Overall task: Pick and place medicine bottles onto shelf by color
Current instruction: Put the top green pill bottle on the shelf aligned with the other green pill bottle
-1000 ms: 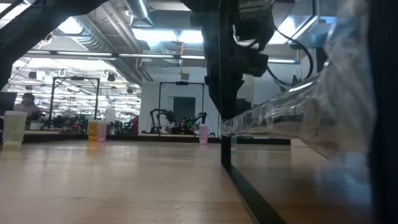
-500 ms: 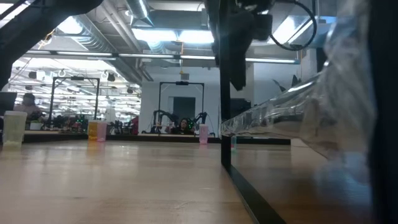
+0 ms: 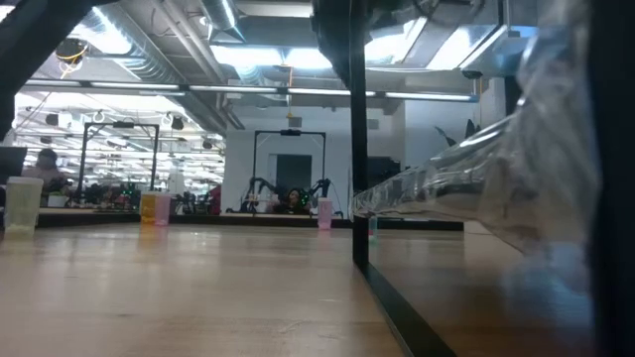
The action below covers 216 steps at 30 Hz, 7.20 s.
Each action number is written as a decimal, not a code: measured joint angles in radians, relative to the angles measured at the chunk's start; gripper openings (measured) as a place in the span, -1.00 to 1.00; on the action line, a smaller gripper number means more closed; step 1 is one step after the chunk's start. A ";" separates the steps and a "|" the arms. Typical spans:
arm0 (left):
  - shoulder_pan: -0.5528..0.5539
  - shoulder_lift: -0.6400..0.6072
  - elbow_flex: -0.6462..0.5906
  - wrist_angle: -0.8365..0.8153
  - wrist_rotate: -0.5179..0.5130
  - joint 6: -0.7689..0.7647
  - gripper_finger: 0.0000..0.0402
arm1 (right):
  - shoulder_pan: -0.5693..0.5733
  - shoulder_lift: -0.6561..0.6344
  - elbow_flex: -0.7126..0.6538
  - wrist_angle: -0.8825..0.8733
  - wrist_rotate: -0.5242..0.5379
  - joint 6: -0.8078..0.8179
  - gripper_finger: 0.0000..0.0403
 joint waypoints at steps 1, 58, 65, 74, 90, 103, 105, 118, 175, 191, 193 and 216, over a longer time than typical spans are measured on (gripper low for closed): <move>-0.007 -0.014 0.000 -0.002 -0.016 -0.010 -0.21 | 0.000 0.008 0.000 0.000 0.003 -0.002 -0.07; -0.395 -0.407 -0.001 -0.183 -0.283 -0.222 -0.21 | -0.354 0.683 0.001 0.383 -0.195 -0.315 0.15; -0.392 -0.407 -0.001 -0.183 -0.282 -0.223 -0.21 | -0.401 0.712 0.001 0.401 -0.196 -0.317 0.15; -0.392 -0.407 -0.001 -0.183 -0.281 -0.223 -0.21 | -0.432 0.754 0.001 0.411 -0.204 -0.318 0.15; -0.392 -0.407 -0.001 -0.183 -0.281 -0.223 -0.21 | -0.440 0.767 0.001 0.424 -0.273 -0.321 0.15; -0.392 -0.407 -0.001 -0.183 -0.281 -0.223 -0.21 | -0.441 0.825 0.001 0.432 -0.272 -0.388 0.14; -0.392 -0.407 -0.001 -0.183 -0.281 -0.223 -0.21 | -0.441 0.825 0.001 0.431 -0.272 -0.396 0.10; -0.392 -0.407 -0.001 -0.183 -0.281 -0.223 -0.21 | -0.441 0.830 0.001 0.450 -0.270 -0.395 -0.32; -0.391 -0.406 -0.001 -0.183 -0.282 -0.230 -0.21 | 0.112 0.450 0.002 0.086 -0.132 0.270 -0.36; -0.391 -0.406 -0.001 -0.183 -0.282 -0.230 -0.21 | 0.340 0.574 0.002 0.159 -0.089 0.577 -0.36; -0.391 -0.406 -0.001 -0.183 -0.282 -0.230 -0.21 | 0.349 0.594 0.002 0.165 -0.080 0.589 -0.36; -0.391 -0.406 -0.001 -0.183 -0.267 -0.229 -0.21 | 0.352 0.667 -0.037 0.259 -0.077 0.605 -0.36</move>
